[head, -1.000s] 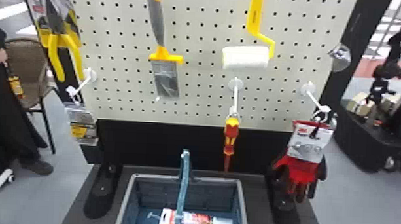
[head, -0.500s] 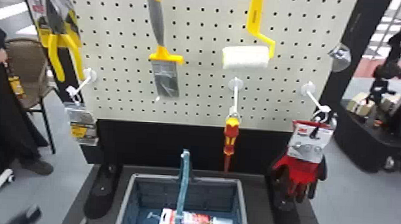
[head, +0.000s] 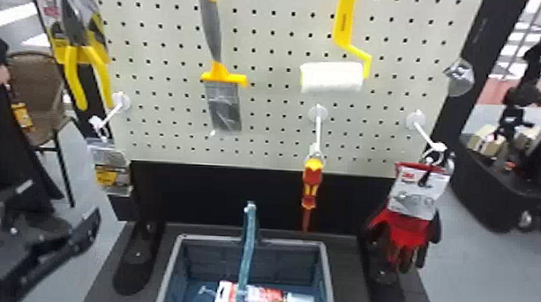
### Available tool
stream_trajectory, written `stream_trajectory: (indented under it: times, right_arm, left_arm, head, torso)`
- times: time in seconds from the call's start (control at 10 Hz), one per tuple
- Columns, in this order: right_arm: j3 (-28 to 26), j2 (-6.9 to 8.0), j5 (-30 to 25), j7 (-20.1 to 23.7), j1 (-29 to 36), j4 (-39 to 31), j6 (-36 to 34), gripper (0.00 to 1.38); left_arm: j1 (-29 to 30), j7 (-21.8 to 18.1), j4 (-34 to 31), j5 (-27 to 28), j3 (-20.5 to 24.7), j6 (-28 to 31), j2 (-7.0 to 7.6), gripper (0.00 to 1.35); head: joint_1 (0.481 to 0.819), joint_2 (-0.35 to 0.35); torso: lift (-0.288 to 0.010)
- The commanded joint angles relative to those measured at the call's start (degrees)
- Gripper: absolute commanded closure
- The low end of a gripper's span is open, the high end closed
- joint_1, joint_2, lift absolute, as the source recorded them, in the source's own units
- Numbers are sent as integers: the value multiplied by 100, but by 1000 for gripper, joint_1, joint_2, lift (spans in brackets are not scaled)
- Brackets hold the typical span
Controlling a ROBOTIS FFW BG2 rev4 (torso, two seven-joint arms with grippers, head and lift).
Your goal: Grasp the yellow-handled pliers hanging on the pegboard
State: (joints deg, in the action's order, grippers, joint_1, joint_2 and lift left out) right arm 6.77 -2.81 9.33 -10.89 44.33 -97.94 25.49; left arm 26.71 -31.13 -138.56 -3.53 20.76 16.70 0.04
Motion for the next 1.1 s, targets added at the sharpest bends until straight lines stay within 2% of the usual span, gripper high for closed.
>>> stream_trajectory:
  times: [0.0, 0.1, 0.3, 0.4, 0.7, 0.8, 0.9, 1.0]
  right_arm:
    - [0, 0, -1, -1, 0, -1, 0, 257]
    - [0, 0, -1, -1, 0, -1, 0, 257]
    - [0, 0, -19, -1, -62, -1, 0, 257]
    - [0, 0, -36, -1, -99, 27, 0, 257]
    - [0, 0, -45, -1, -99, 13, 0, 257]
    - [0, 0, -45, -1, -99, 13, 0, 257]
    - [0, 0, -54, -1, -123, 13, 0, 257]
    - [0, 0, -62, 8, -148, 13, 0, 257]
  left_arm:
    - [-477, -7, -172, 1, 174, 272, 102, 291]
    - [-810, -7, -270, -43, 227, 492, 295, 289]
    - [-1449, -7, -242, -500, 288, 1028, 787, 282]
    - [-1683, 2, -242, -667, 367, 1213, 963, 282]
    - [-2360, 11, 138, -1361, 649, 1687, 1323, 280]
    - [-2643, 11, 208, -1484, 719, 1907, 1525, 279]
    - [-2963, -59, 489, -1783, 772, 2065, 1798, 279]
    - [-3344, -341, 855, -1932, 781, 2347, 2079, 279]
  head:
    - [549, 0]
    - [549, 0]
    - [549, 0]
    - [549, 0]
    - [549, 0]
    - [549, 0]
    - [549, 0]
    - [549, 0]
  torso:
    - [-100]
    - [-100]
    - [-100]
    - [-100]
    - [-100]
    - [-100]
    - [-100]
    - [-100]
